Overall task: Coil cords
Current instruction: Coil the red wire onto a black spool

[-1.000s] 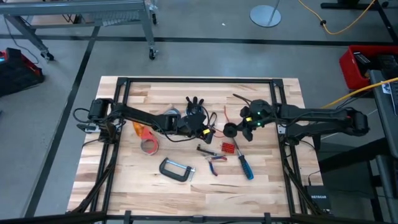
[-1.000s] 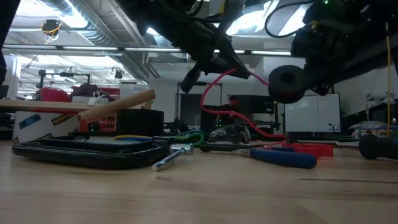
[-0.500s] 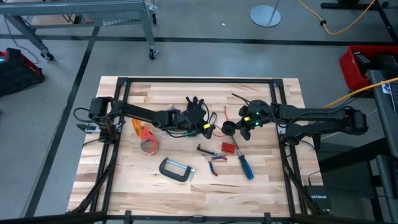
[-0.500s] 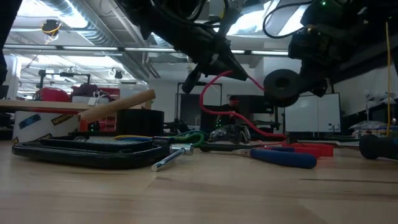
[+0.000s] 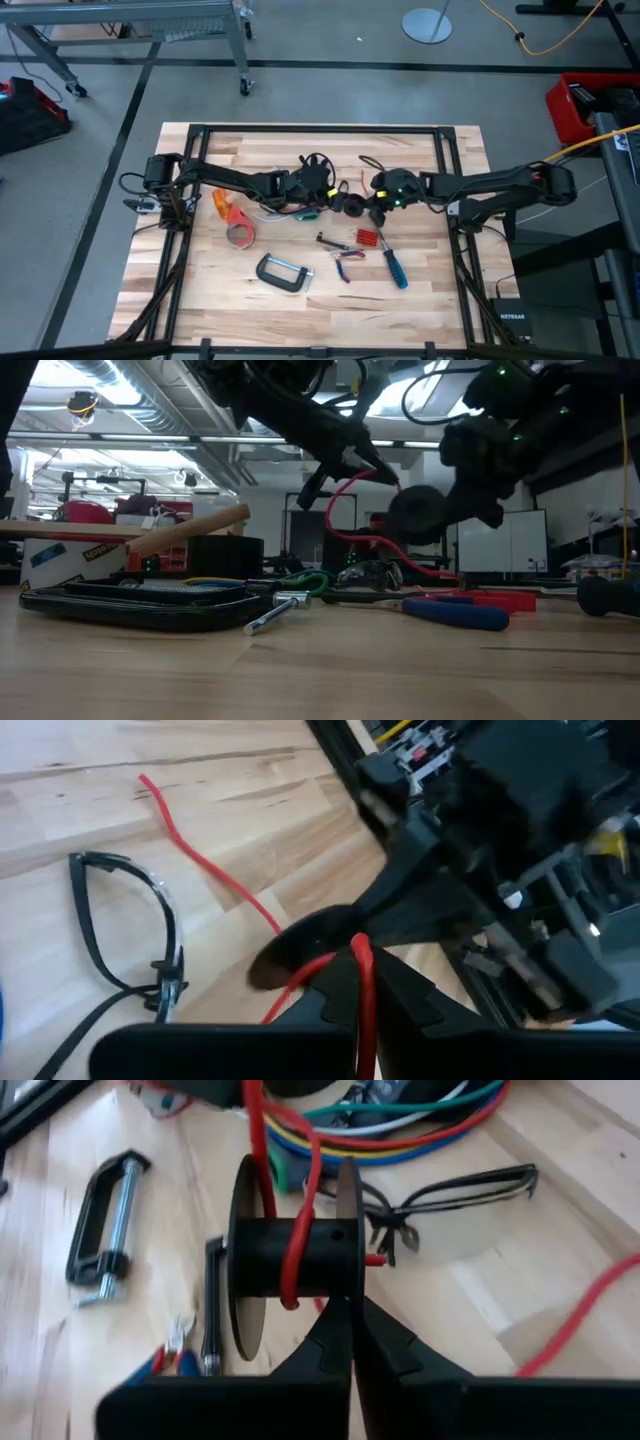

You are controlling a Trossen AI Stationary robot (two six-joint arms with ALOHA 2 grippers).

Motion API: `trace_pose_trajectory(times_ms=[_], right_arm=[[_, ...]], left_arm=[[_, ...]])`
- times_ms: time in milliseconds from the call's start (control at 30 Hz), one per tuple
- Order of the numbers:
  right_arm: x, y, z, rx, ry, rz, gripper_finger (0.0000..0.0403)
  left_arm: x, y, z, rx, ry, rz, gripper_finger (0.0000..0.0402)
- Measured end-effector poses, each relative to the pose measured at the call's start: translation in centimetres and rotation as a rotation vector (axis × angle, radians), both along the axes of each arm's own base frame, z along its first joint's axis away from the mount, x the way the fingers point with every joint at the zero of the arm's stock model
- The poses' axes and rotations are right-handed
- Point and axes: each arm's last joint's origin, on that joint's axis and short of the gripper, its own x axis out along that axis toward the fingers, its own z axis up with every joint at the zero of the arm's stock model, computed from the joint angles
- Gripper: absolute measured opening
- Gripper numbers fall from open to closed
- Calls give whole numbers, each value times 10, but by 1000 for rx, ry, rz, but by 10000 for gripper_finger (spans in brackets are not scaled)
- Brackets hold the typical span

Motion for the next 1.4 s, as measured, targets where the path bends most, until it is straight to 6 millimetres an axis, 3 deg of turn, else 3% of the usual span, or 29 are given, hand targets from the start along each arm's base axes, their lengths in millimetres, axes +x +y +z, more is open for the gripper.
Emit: trace_pose_trajectory(times_ms=[333, 600, 1400], right_arm=[[22, -4, -9, 39, -107, -86, 1], [31, -7, -13, 37, -166, -147, 1], [40, -25, 12, 13, -457, -224, 1]], left_arm=[[0, -4, 0, 3, -2, -3, 4], [2, -8, 4, 53, -30, -33, 23], [3, -50, 6, 117, -33, -172, 24]])
